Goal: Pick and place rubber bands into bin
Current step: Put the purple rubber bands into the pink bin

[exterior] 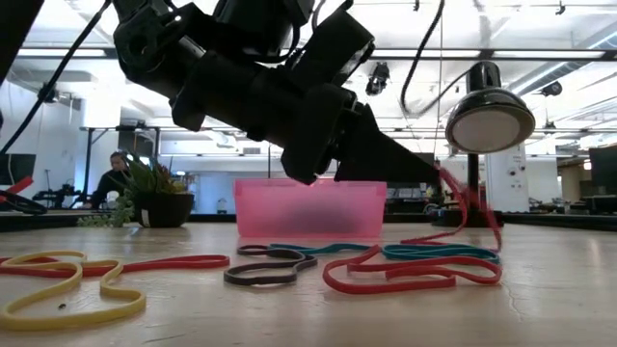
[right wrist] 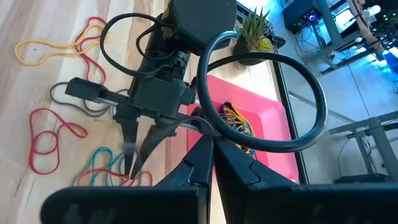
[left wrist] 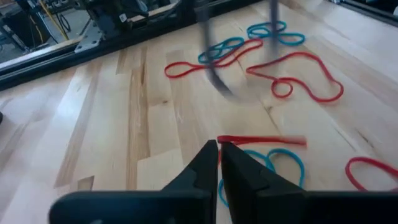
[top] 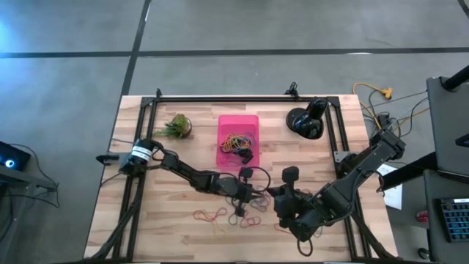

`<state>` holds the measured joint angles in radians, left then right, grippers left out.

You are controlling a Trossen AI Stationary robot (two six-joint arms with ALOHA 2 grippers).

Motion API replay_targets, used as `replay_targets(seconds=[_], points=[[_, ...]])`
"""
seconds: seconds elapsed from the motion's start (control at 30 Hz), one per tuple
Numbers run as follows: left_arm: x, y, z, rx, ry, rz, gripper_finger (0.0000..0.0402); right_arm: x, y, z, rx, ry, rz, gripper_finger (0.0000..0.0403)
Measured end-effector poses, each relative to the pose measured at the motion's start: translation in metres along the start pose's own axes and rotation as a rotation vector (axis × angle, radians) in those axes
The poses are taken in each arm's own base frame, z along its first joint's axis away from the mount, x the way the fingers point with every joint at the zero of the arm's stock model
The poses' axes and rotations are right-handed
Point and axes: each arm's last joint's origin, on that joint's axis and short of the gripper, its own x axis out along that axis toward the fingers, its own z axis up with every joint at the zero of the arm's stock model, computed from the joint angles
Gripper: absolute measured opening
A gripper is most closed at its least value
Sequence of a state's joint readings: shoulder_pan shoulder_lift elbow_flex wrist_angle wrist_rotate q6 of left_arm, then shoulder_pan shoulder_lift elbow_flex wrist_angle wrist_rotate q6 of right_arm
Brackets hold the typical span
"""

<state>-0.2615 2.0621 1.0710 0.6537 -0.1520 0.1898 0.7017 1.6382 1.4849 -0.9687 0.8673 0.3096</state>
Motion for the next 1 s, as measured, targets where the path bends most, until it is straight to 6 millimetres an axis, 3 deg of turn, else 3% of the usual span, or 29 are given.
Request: replay_targets(seconds=[0.3, 0.53, 0.77, 1.0], points=[[-0.001, -0.003, -0.013, 0.005, 0.139, -0.014, 0.0000, 0.000, -0.001, -0.002, -0.029, 0.006, -0.032, 0.0008], [-0.017, -0.001, -0.006, 0.005, 0.268, -0.033, 0.0000, 0.004, -0.003, -0.004, -0.037, 0.008, -0.065, 0.0008], [-0.058, -0.010, 0.001, 0.028, 0.406, -0.036, 0.0000, 0.018, -0.005, -0.013, -0.030, 0.054, -0.096, 0.0008], [-0.121, -0.009, 0.003, 0.040, 0.380, 0.233, 0.0000, 0.040, -0.012, -0.024, -0.025, 0.113, -0.150, 0.0008]])
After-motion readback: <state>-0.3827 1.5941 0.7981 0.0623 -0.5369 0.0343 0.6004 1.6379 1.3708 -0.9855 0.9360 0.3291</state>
